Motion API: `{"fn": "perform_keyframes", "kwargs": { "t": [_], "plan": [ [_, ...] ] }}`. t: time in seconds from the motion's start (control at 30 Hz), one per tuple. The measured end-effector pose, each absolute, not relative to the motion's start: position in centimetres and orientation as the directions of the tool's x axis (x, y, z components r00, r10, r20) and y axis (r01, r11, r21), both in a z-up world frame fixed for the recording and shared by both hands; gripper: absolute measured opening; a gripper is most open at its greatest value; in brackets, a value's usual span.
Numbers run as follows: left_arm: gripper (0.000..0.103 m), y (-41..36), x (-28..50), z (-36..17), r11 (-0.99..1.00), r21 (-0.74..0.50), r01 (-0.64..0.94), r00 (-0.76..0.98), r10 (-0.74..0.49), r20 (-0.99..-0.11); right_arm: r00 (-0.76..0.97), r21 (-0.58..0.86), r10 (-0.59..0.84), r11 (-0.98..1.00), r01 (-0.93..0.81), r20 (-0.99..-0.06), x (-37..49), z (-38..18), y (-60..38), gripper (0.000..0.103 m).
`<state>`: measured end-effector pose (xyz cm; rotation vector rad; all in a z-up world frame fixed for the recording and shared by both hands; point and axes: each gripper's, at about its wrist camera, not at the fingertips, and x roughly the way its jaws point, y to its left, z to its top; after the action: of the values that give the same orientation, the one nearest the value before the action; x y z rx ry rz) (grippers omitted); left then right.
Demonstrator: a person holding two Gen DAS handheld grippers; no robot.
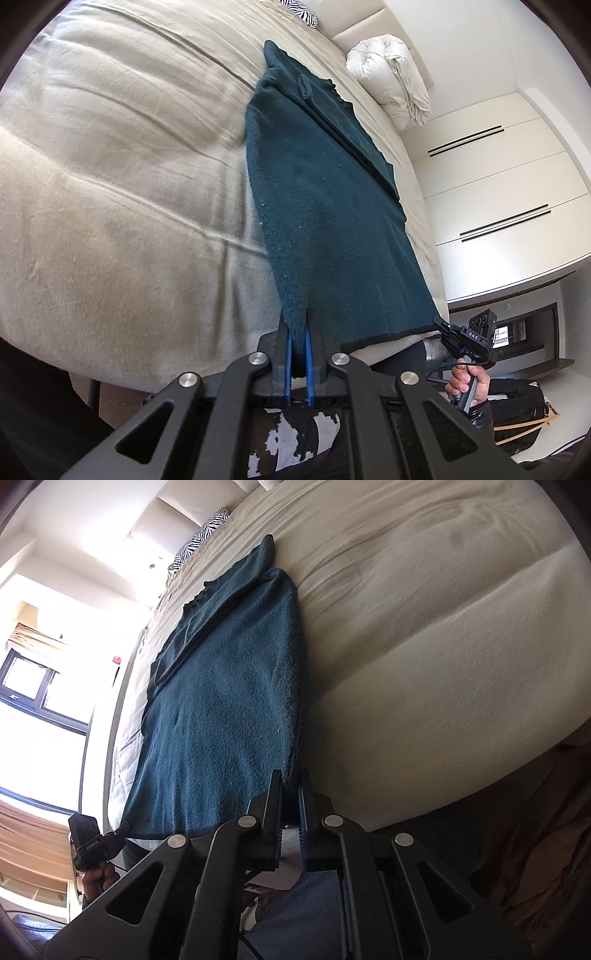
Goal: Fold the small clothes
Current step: 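Lift the hem with both grippers and fold it over toward the collar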
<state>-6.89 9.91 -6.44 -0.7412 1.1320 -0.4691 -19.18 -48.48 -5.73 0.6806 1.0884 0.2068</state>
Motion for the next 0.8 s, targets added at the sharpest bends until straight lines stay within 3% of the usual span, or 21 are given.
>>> {"fn": "perform_keyframes", "kwargs": {
  "t": [0.27, 0.8],
  "plan": [
    [0.006, 10.4, -5.9, -5.0, 0.650, -0.760, -0.004, 0.413, -0.691, -0.593, 0.517, 0.647, 0.507, 0.752, 0.126, -0.690, -17.7, -3.4, -47.8, 0.006],
    [0.006, 11.4, -3.4, -1.8, 0.705, -0.710, 0.005, 0.508, -0.613, -0.605, 0.602, 0.723, 0.534, 0.682, 0.107, -0.593, -14.3, -1.0, -47.7, 0.006]
  ]
}}
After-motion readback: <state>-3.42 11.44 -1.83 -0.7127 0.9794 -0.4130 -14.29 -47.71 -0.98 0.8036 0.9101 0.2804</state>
